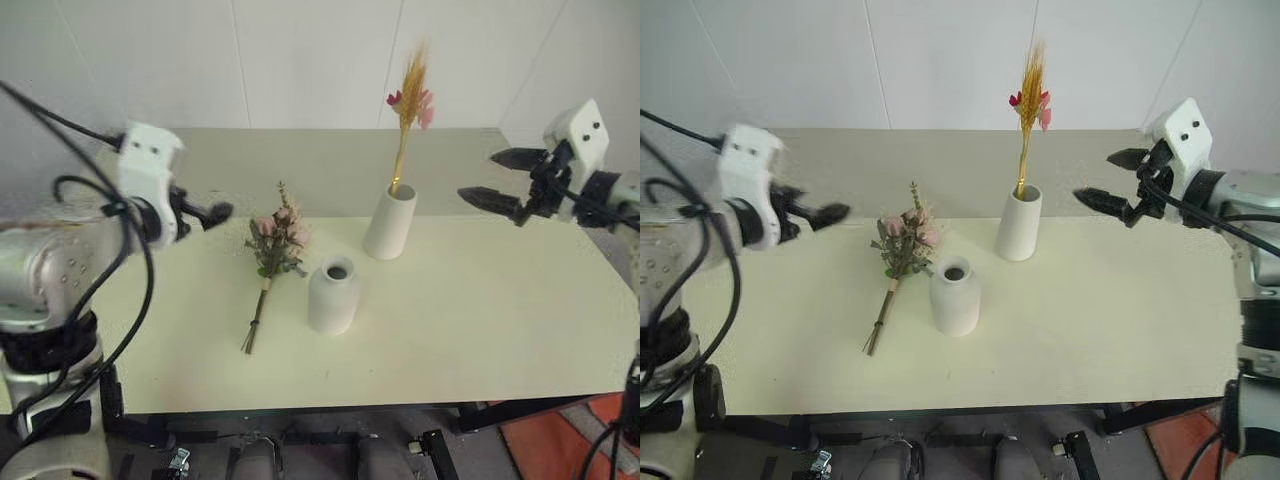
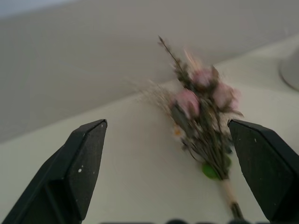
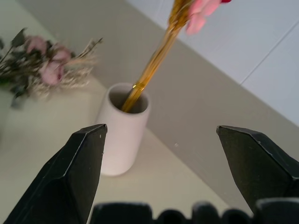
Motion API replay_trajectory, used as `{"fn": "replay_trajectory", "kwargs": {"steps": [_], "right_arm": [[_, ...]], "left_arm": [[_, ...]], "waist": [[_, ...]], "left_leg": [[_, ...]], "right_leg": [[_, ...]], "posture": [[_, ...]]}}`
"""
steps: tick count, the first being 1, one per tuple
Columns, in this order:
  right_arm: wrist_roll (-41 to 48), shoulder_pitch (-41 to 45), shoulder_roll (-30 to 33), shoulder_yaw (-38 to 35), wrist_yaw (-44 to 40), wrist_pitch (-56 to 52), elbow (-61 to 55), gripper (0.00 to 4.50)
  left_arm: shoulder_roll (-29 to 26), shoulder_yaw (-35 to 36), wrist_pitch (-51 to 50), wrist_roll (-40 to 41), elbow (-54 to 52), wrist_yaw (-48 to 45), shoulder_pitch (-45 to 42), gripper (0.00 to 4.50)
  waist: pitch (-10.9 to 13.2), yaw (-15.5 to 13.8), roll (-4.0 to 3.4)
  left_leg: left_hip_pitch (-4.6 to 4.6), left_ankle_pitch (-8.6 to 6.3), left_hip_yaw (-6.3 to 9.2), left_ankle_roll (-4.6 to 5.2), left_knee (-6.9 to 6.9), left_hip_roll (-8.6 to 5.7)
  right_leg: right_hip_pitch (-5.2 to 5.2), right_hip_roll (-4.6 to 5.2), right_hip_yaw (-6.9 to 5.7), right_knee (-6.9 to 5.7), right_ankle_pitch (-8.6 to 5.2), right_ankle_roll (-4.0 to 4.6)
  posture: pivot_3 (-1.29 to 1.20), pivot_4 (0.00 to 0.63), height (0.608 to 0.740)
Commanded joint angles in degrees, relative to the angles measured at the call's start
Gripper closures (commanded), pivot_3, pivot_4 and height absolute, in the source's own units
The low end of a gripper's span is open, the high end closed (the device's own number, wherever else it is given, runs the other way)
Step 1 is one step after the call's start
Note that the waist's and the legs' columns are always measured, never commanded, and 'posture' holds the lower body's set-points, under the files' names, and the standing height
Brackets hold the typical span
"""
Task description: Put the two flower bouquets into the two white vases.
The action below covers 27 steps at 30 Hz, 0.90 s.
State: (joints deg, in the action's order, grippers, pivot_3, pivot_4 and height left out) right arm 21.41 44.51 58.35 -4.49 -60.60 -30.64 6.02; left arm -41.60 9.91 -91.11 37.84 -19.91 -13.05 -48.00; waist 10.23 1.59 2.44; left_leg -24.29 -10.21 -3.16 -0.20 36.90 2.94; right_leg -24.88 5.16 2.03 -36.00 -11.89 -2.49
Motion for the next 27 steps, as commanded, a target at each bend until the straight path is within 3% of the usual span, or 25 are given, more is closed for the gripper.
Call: {"fn": "replay_trajectory", "kwargs": {"steps": [1,5,8,15,25,27], "right_arm": [[2.8,-1.9,5.5,-1.0,-9.6,-0.9,-3.9,0.04],[4.2,-6.3,8.9,-2.9,-15.0,1.2,-5.9,0.04],[4.3,-8.0,9.0,-4.3,-13.9,0.2,-7.0,0.04],[4.3,-9.9,8.4,-5.9,-10.5,-1.4,-8.7,0.04],[6.2,-17.5,10.5,-12.2,-9.7,-4.1,-13.7,0.04],[6.2,-18.6,10.6,-13.1,-9.5,-4.2,-14.2,0.00]], "left_arm": [[-2.6,-6.4,-1.4,5.6,6.6,1.0,-2.3,0.00],[-3.7,-11.6,-1.4,9.4,13.3,2.7,-5.2,0.00],[-2.5,-15.1,-1.4,10.3,18.0,2.2,-7.4,0.00],[4.2,-21.9,-1.4,8.0,28.3,0.9,-13.5,0.00],[8.0,-27.7,-1.4,1.8,36.3,-3.6,-17.8,0.00],[8.7,-28.3,-1.4,0.8,38.2,-4.8,-18.2,0.40]], "waist": [[0.0,0.1,0.01],[0.0,0.2,0.03],[0.0,0.0,0.03],[0.0,-0.9,0.04],[0.0,-0.8,0.05],[0.0,-0.7,0.05]], "left_leg": [[-0.01,0.00,0.00,0.00,0.00,0.01],[-0.04,0.00,-0.01,0.00,0.04,0.00],[-0.03,0.00,-0.02,0.00,0.05,-0.02],[-0.11,0.01,-0.02,-0.01,0.07,-0.06],[-0.16,0.01,-0.01,-0.01,0.09,-0.12],[-0.15,0.01,0.00,-0.01,0.10,-0.12]], "right_leg": [[-0.04,-0.01,0.01,-0.02,0.00,0.00],[-0.08,0.00,0.03,-0.06,0.00,0.01],[-0.07,0.02,0.05,-0.06,0.00,0.01],[-0.12,0.03,0.04,-0.05,0.03,0.07],[-0.14,0.07,0.05,-0.05,0.04,0.07],[-0.14,0.06,0.05,-0.06,0.03,0.04]], "posture": [[0.00,0.150,0.740],[0.00,0.150,0.740],[0.00,0.150,0.740],[0.00,0.150,0.740],[0.00,0.150,0.740],[0.00,0.150,0.740]]}}
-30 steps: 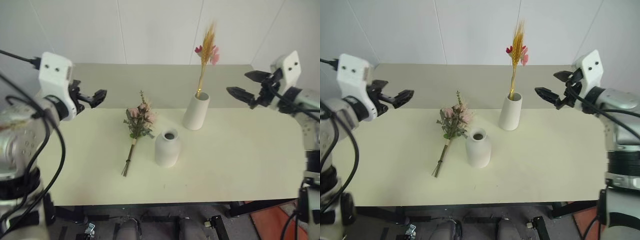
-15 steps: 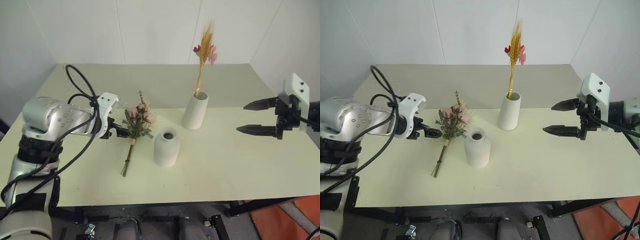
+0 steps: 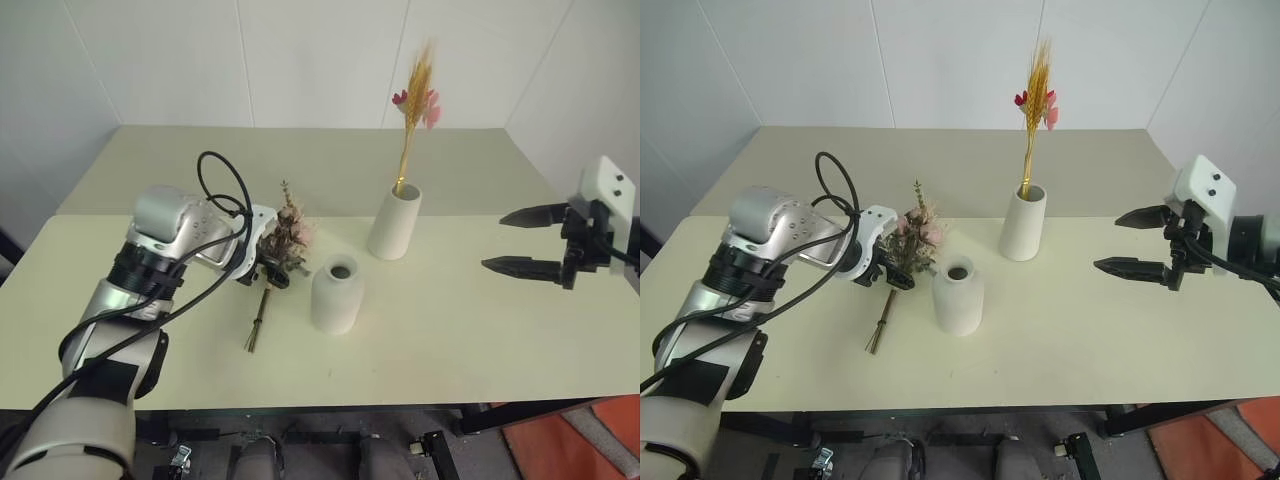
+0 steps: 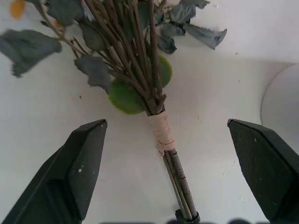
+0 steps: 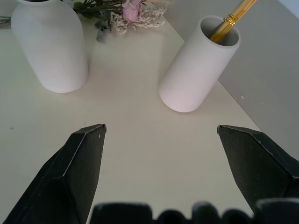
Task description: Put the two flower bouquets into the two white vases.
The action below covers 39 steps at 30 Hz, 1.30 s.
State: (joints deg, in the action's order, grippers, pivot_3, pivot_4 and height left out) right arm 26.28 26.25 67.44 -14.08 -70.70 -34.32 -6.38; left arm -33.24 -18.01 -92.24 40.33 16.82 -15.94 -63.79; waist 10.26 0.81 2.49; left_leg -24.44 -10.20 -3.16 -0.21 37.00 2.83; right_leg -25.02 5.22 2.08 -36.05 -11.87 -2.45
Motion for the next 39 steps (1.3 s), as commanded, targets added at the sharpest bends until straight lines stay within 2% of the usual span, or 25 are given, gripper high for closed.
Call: {"fn": "replay_trajectory", "kwargs": {"steps": [1,7,11,13,20,24,27,30,31,32,33,37,39], "right_arm": [[1.4,-0.7,1.5,-3.9,0.8,-1.0,-2.1,0.00],[1.6,-3.0,2.0,-5.5,1.0,-1.5,-2.9,0.00],[3.6,-4.8,3.1,-7.7,-2.1,-1.3,-2.8,0.00],[4.0,-5.7,3.3,-8.5,-3.4,-0.2,-2.6,0.00],[3.8,-7.5,3.5,-10.3,-5.8,2.9,-1.1,0.00],[3.6,-8.3,3.6,-12.4,-9.4,7.5,1.8,0.00],[3.9,-8.8,3.2,-13.9,-10.9,9.7,3.4,0.00],[4.3,-9.0,2.6,-14.6,-12.4,12.1,5.0,0.00],[4.5,-9.0,2.4,-14.7,-12.9,12.7,5.4,0.00],[4.7,-8.9,2.2,-14.6,-13.2,13.2,5.6,0.00],[5.2,-8.8,1.8,-14.6,-13.5,13.5,6.0,0.00],[5.3,-8.7,0.6,-14.0,-13.4,15.8,7.6,0.00],[5.0,-9.1,-0.3,-13.7,-12.5,16.4,7.8,0.00]], "left_arm": [[1.0,-0.5,-0.3,-2.7,2.7,-2.0,-2.5,0.58],[4.6,0.2,1.7,-8.5,8.3,-3.2,-2.8,2.54],[5.7,1.3,1.7,-10.8,9.4,-4.4,-3.2,3.93],[6.0,1.3,2.0,-11.8,9.9,-5.0,-3.0,4.41],[6.6,4.4,4.1,-16.9,5.7,-2.3,-2.2,4.43],[4.5,11.3,8.0,-20.5,3.5,1.4,-2.5,4.43],[2.5,22.4,10.9,-17.9,1.7,0.1,-3.5,4.43],[3.3,36.4,17.7,-11.9,-7.3,-2.2,-0.7,4.43],[3.6,39.0,19.5,-10.0,-10.2,-3.7,0.4,4.43],[3.8,40.3,20.4,-8.8,-12.1,-4.6,1.2,4.43],[4.3,40.4,26.2,-8.4,-16.0,-6.8,3.8,4.43],[6.5,46.0,30.1,1.1,-19.9,-14.1,5.9,4.43],[8.1,46.2,34.3,4.4,-22.8,-17.6,6.7,4.43]], "waist": [[0.0,0.1,0.00],[0.0,-0.1,0.01],[0.0,-0.1,0.01],[0.0,-0.1,0.01],[0.0,-0.1,0.02],[0.0,0.0,0.02],[0.0,0.3,0.02],[0.0,0.2,0.04],[0.0,0.1,0.03],[0.0,0.1,0.03],[0.0,0.0,0.03],[0.0,-0.4,0.02],[0.0,-0.3,0.02]], "left_leg": [[0.01,0.00,0.00,0.00,0.00,0.00],[-0.03,0.00,0.00,0.00,0.01,-0.02],[-0.02,0.00,0.01,0.00,0.02,-0.03],[-0.02,0.00,0.01,0.00,0.03,-0.03],[0.02,0.00,0.02,0.00,0.06,-0.03],[-0.01,0.00,0.03,0.00,0.05,-0.03],[0.00,0.00,0.03,0.00,0.05,-0.02],[0.01,0.00,0.03,0.00,0.05,-0.02],[-0.01,0.00,0.03,-0.01,0.07,-0.01],[-0.01,0.00,0.00,-0.01,0.07,-0.02],[0.01,0.00,-0.01,-0.02,0.08,-0.02],[0.27,0.01,0.02,-0.04,0.15,-0.02],[0.30,0.01,0.05,-0.04,0.29,-0.01]], "right_leg": [[0.00,0.00,0.00,0.00,-0.01,-0.02],[0.01,0.02,0.00,0.01,0.00,-0.01],[0.02,0.03,0.00,0.01,0.00,-0.01],[0.02,0.03,0.00,0.01,0.00,-0.01],[0.06,0.03,0.00,0.00,-0.01,-0.06],[0.05,0.03,0.01,0.01,0.02,-0.01],[0.02,0.01,0.01,-0.01,0.02,-0.01],[0.03,0.03,0.00,0.00,0.03,-0.01],[0.05,0.04,-0.01,0.00,0.05,0.02],[0.05,0.07,0.00,0.02,0.09,0.06],[0.09,0.08,0.00,0.01,0.09,0.06],[0.48,0.08,-0.12,0.05,0.08,0.03],[0.61,0.07,-0.15,0.05,0.02,-0.10]], "posture": [[0.00,0.150,0.740],[0.00,0.150,0.740],[0.00,0.150,0.740],[0.00,0.150,0.740],[0.00,0.150,0.740],[0.00,0.150,0.740],[0.00,0.150,0.740],[0.00,0.150,0.740],[0.00,0.150,0.740],[0.00,0.150,0.740],[0.00,0.150,0.740],[0.00,0.150,0.740],[0.00,0.150,0.740]]}}
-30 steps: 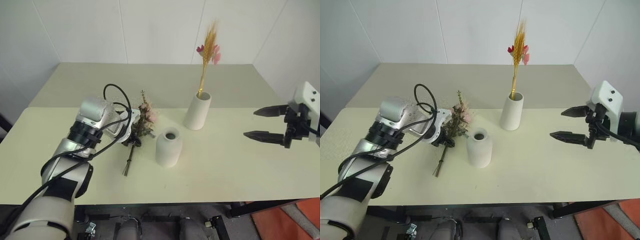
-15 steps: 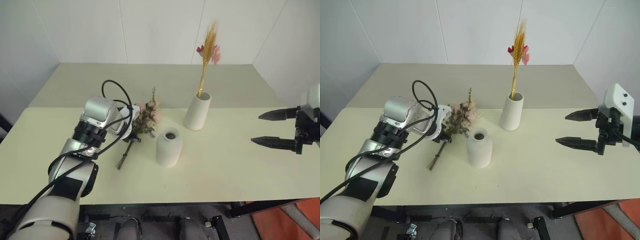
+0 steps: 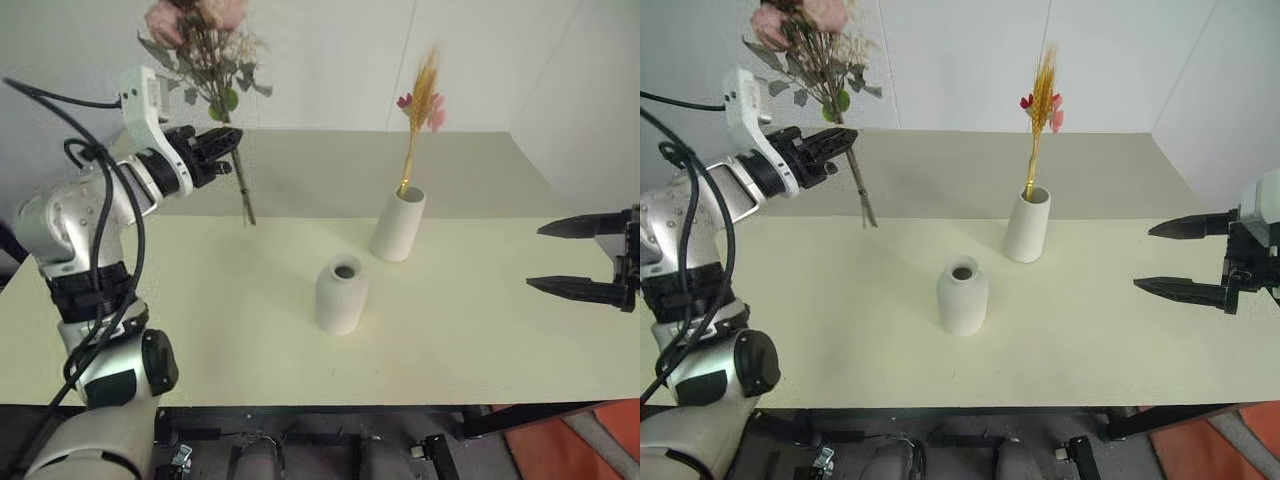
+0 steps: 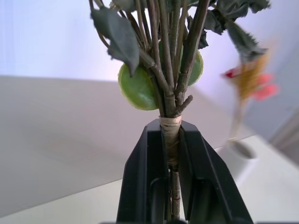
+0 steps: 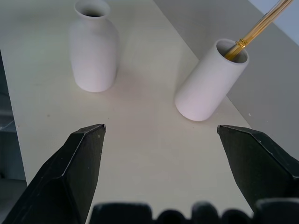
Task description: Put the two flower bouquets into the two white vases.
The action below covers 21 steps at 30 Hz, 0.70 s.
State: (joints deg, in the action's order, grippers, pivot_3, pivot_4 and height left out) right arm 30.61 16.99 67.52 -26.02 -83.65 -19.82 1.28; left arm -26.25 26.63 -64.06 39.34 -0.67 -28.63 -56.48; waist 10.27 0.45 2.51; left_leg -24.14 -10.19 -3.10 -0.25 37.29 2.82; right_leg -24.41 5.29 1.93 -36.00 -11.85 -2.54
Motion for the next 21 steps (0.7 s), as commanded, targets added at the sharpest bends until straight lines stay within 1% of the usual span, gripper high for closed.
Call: {"fn": "replay_trajectory", "kwargs": {"steps": [1,3,7,10,14,21], "right_arm": [[0.5,-0.2,-0.7,-1.8,0.7,2.1,0.1,0.00],[0.3,-1.0,-1.3,-1.9,1.2,2.7,-0.2,0.00],[0.4,-3.0,-2.0,-3.3,2.3,3.0,-1.4,0.00],[0.6,-5.4,-2.2,-5.0,3.1,2.9,-2.7,0.00],[0.5,-8.0,-2.5,-6.8,4.9,2.2,-5.0,0.00],[1.2,-10.9,-2.8,-9.1,6.5,1.3,-7.8,0.00]], "left_arm": [[2.0,1.9,6.6,7.7,-5.7,-5.8,-0.9,4.43],[3.6,1.8,7.4,10.8,-5.1,-6.8,-1.7,4.43],[4.8,-2.6,7.5,13.7,-3.6,-9.6,-2.6,4.43],[4.3,-6.7,7.6,14.7,-3.8,-13.8,-1.9,4.43],[4.3,-9.3,7.6,16.1,-3.1,-16.8,-1.0,4.43],[4.4,-14.3,13.2,12.5,-0.8,-21.3,2.0,4.43]], "waist": [[0.0,0.1,0.00],[0.0,0.1,0.00],[0.0,0.2,0.00],[0.0,0.3,0.00],[0.0,0.4,0.00],[0.0,0.5,-0.02]], "left_leg": [[0.00,0.00,0.00,0.00,0.04,0.00],[0.00,-0.01,0.03,0.01,0.10,-0.01],[0.01,-0.01,0.06,0.01,0.12,-0.02],[0.00,-0.01,0.07,0.02,0.13,-0.02],[0.00,-0.01,0.08,0.02,0.14,-0.02],[0.10,-0.01,0.08,0.03,0.14,-0.02]], "right_leg": [[0.05,0.00,0.01,0.02,0.00,-0.03],[0.15,0.00,0.02,0.09,0.02,-0.07],[0.16,-0.02,0.05,0.07,0.02,-0.07],[0.17,-0.02,0.06,0.07,0.03,-0.09],[0.15,-0.03,0.07,0.08,-0.02,-0.17],[0.23,-0.05,0.11,0.06,-0.13,-0.34]], "posture": [[0.00,0.150,0.740],[0.00,0.150,0.740],[0.00,0.150,0.740],[0.00,0.150,0.740],[0.00,0.150,0.740],[0.00,0.150,0.740]]}}
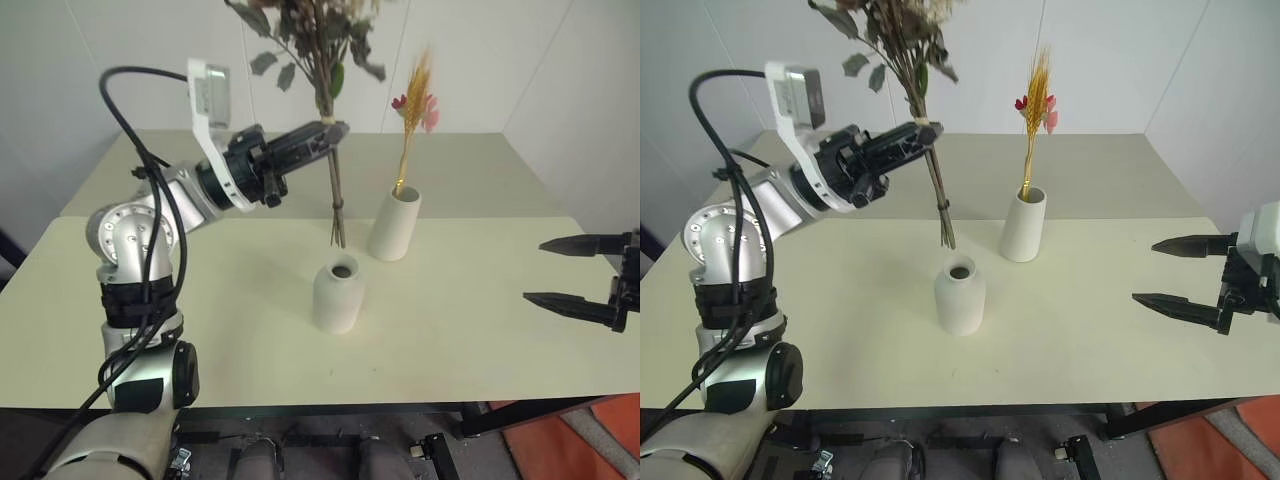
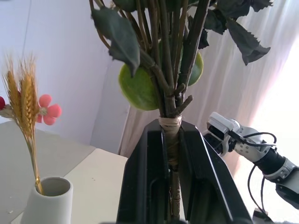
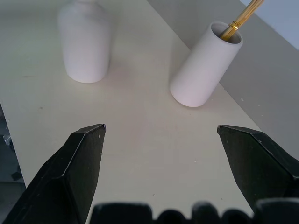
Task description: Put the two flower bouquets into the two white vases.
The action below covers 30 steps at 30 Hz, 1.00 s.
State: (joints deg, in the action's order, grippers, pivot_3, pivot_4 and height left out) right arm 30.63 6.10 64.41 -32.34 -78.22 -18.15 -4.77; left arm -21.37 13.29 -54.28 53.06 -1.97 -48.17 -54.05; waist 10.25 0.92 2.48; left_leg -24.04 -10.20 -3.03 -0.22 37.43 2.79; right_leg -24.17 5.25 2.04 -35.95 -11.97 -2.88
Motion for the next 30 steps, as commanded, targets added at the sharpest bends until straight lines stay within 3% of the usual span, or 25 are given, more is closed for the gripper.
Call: {"fn": "replay_trajectory", "kwargs": {"steps": [1,30], "right_arm": [[1.2,-0.1,0.4,-2.9,1.2,-0.5,-1.9,0.00],[1.4,-1.1,-0.7,-3.6,3.9,-0.3,-3.8,0.00]], "left_arm": [[-0.7,-1.7,4.4,-2.0,0.8,-2.4,-0.2,4.43],[1.4,-9.2,14.9,-9.7,3.5,-8.0,4.3,4.43]], "waist": [[0.0,0.0,0.00],[0.0,-0.1,0.00]], "left_leg": [[-0.01,0.00,0.00,0.00,0.01,0.00],[-0.06,-0.02,0.01,0.04,0.02,0.00]], "right_leg": [[-0.01,0.00,0.00,0.01,0.00,0.00],[-0.03,0.00,-0.01,0.05,-0.01,-0.01]], "posture": [[0.00,0.150,0.740],[0.00,0.150,0.740]]}}
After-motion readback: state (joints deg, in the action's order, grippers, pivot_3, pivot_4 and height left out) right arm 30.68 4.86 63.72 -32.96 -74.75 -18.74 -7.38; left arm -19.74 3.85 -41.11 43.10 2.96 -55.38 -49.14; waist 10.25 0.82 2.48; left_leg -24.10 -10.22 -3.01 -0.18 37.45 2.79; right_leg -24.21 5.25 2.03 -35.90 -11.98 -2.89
